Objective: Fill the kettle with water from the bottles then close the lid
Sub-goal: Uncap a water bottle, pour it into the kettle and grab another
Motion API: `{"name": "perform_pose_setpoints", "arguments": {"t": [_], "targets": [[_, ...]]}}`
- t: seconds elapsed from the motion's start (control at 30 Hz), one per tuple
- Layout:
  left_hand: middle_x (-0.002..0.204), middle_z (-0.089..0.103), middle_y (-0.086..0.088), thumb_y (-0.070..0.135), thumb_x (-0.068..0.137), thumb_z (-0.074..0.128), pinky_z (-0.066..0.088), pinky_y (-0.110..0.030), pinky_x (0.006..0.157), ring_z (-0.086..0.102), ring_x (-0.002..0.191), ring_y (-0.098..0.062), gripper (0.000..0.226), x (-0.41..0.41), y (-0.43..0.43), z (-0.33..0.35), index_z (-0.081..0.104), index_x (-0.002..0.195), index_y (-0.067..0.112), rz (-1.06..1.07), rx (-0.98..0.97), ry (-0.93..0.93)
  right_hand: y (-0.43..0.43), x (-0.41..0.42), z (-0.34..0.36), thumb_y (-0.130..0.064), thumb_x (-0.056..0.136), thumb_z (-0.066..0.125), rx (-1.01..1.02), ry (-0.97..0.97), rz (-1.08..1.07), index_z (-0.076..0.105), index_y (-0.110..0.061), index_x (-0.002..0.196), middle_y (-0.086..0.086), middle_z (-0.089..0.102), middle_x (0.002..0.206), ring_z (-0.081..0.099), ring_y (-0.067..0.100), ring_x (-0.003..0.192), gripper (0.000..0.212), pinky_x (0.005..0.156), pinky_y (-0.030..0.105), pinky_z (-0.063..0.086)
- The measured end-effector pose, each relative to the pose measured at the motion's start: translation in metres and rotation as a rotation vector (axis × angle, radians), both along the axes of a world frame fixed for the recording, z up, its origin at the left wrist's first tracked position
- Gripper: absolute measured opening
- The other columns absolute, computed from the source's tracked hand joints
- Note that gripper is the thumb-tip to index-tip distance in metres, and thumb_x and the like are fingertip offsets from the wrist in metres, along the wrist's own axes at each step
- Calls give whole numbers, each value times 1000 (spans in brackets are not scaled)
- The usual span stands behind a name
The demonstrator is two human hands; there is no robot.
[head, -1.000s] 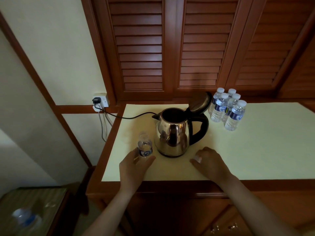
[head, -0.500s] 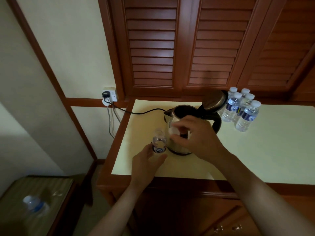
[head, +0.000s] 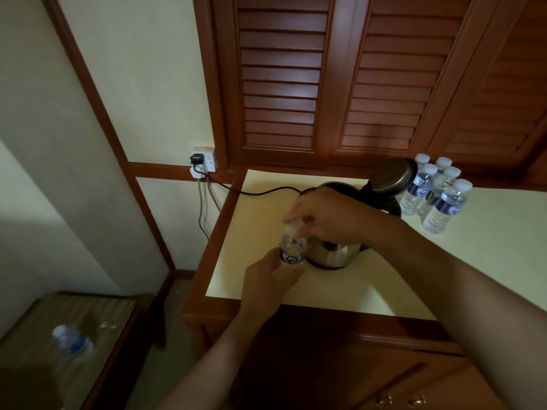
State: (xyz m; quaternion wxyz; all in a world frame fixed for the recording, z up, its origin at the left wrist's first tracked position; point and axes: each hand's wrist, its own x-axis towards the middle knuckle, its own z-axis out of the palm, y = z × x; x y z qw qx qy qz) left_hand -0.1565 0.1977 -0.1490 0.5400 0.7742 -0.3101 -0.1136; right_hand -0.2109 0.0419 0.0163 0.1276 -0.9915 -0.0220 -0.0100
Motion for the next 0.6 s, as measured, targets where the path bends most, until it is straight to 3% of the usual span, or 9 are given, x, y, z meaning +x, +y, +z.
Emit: {"name": "perform_pose_setpoints", "arguments": {"t": [0.13, 0.27, 0.4, 0.53, 0.6], "targets": [[91, 69, 20, 38, 84, 78, 49, -8, 69, 64, 85, 8, 30, 1, 0, 0, 61, 109, 34, -4, 34, -11, 3, 1, 6, -19, 89, 71, -39, 35, 8, 70, -32, 119, -15, 66, 104, 50, 4, 90, 32, 79, 23, 40], [86, 68, 19, 38, 85, 77, 47, -7, 65, 63, 84, 10, 30, 1, -1, 3, 63, 110, 32, 5, 44, -3, 8, 3, 6, -11, 87, 72, -70, 20, 27, 71, -29, 115, -10, 68, 113, 53, 4, 96, 33, 79, 19, 40], [90, 70, 16, 40, 84, 77, 48, -8, 67, 63, 85, 9, 34, 2, 0, 2, 64, 113, 29, -6, 53, -14, 5, 1, 9, -14, 85, 74, -80, 27, 38, 72, -29, 112, -22, 56, 90, 50, -4, 79, 31, 67, 9, 32], [91, 72, 14, 41, 83, 77, 53, -16, 68, 66, 81, 4, 35, 2, -1, 2, 65, 113, 28, -15, 58, -8, 5, 3, 6, -38, 85, 71, -148, 54, 1, 66, -23, 107, -13, 55, 90, 54, 6, 83, 27, 70, 23, 45], [88, 69, 18, 41, 83, 77, 49, -10, 66, 64, 83, 11, 37, 2, -2, 2, 65, 115, 28, -14, 61, -12, 9, 5, 4, -43, 87, 68, -185, 96, -47, 61, -19, 97, -6, 56, 88, 53, 11, 79, 27, 71, 35, 50]]}}
